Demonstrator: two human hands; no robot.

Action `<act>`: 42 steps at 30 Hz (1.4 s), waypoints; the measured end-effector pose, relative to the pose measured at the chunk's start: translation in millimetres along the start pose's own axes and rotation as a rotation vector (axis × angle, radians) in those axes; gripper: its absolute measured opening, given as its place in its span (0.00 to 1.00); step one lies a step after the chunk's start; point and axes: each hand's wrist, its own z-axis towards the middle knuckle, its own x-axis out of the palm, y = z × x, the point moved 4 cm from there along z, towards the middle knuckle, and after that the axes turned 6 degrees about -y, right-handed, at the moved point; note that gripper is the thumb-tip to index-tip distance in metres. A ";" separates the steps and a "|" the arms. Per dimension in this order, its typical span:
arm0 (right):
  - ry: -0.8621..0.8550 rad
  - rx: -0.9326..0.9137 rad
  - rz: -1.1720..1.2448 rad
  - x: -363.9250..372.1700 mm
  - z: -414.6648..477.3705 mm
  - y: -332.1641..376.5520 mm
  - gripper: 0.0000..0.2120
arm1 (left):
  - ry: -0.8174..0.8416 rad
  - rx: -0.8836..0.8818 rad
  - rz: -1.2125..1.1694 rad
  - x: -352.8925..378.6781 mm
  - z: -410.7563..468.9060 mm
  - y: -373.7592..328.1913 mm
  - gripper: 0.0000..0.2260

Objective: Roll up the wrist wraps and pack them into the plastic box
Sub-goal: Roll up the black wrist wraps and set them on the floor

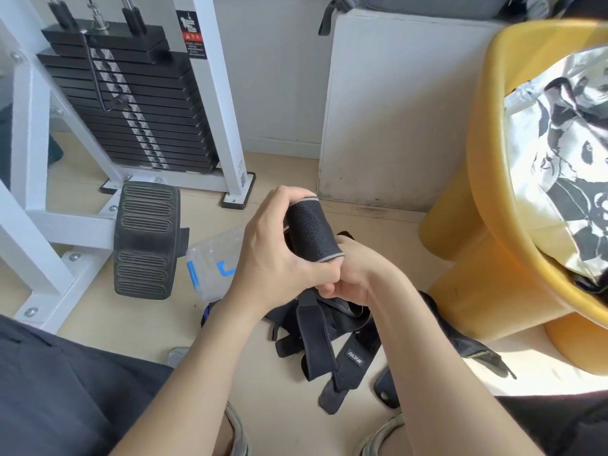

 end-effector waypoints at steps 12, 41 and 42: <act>-0.397 -0.727 -0.299 -4.6 8.2 18.1 0.07 | -0.119 -0.204 -0.069 -2.8 1.6 19.5 0.35; -0.394 -0.385 0.189 14.5 10.5 4.5 0.24 | 0.197 -0.324 -0.268 5.0 4.0 49.5 0.16; -0.399 -0.368 0.206 17.4 10.9 3.1 0.25 | 0.167 -0.320 -0.260 5.3 3.7 50.2 0.15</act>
